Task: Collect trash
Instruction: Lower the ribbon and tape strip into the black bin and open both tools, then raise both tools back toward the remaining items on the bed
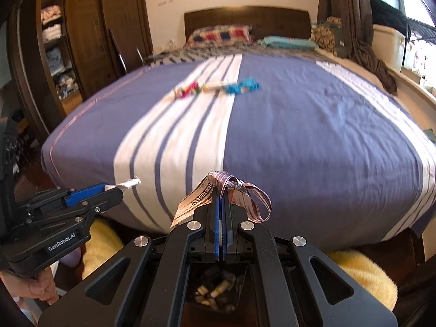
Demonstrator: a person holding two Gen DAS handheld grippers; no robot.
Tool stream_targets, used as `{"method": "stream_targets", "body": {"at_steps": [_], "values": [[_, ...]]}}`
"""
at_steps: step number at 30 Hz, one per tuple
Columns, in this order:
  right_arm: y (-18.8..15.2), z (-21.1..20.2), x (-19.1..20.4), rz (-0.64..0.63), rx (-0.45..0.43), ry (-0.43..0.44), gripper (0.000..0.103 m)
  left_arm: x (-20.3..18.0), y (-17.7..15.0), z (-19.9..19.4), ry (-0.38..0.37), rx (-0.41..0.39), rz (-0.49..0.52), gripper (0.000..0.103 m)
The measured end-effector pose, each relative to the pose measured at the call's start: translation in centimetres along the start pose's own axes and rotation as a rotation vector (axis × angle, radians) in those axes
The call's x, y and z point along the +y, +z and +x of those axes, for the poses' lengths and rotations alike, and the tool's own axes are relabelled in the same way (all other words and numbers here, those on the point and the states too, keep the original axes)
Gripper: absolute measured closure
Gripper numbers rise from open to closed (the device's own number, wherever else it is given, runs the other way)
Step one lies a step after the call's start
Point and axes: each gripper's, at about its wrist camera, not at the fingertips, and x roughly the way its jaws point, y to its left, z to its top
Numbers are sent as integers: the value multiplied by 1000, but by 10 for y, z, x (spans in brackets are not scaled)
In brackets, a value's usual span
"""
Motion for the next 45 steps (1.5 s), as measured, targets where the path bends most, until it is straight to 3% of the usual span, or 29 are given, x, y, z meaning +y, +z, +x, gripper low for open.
{"method": "stream_targets", "body": {"at_steps": [18,24,30,34,40,41,44,45], "values": [[-91,118,-7,80,392,51,101,16,-85,125,-44,386,-18,80],[-111,145,-9,112,484,65,101,21,-103,156,-75,502,-30,79],[-110,159,-7,125,518,76,97,23,-107,170,-78,536,-25,78],[-103,162,-14,143,524,82,97,22,-107,173,-67,548,-29,63],[-97,159,-17,162,514,93,96,22,-98,164,-45,525,-19,50],[-96,157,-17,162,509,92,91,22,-96,160,-35,515,-14,47],[-91,149,-17,159,485,93,49,24,-88,147,-9,481,-3,40],[-89,146,-17,158,473,91,48,25,-86,141,0,469,-2,38]]}}
